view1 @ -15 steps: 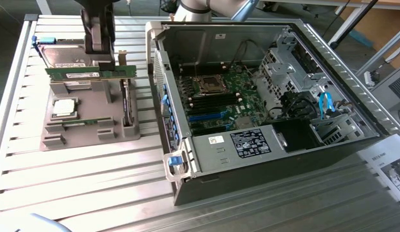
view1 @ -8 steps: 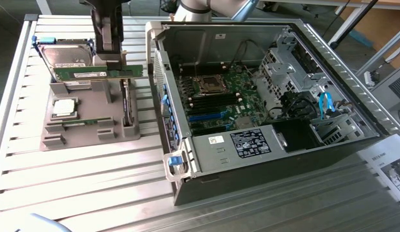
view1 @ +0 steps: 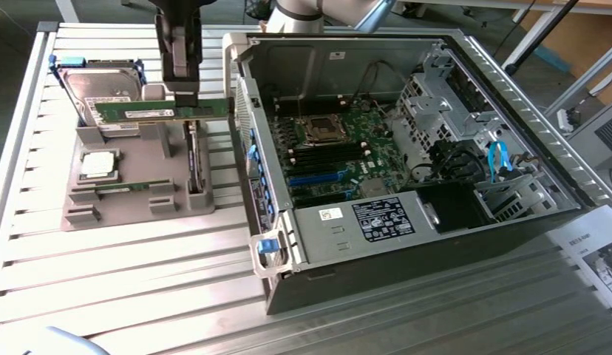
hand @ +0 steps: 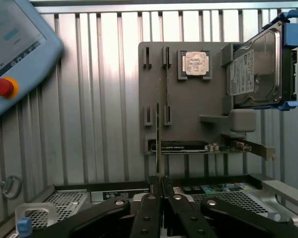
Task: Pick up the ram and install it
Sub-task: 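Pick up the ram and move it above insertion slot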
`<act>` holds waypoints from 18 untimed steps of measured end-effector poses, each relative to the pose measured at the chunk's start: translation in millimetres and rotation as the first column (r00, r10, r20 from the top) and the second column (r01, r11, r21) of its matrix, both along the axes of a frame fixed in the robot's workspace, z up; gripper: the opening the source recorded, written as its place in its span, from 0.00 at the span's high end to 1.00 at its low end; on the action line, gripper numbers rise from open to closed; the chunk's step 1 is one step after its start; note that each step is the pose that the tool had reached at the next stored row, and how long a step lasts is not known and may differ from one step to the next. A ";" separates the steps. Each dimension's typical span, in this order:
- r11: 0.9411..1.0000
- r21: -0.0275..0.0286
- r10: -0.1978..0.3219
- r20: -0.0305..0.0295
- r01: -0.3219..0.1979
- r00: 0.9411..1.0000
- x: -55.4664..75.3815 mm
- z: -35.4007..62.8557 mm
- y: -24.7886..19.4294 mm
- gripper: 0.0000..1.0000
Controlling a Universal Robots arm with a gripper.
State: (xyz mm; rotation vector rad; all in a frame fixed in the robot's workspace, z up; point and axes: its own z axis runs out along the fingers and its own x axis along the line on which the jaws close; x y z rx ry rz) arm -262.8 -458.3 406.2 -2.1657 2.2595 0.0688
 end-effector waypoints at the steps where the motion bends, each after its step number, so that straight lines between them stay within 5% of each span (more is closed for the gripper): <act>1: 1.000 0.000 0.000 0.000 0.000 1.000 1.6 -0.1 0.0 0.88; 18: 1.000 0.000 0.000 0.000 0.000 1.000 30.4 0.0 0.0 0.88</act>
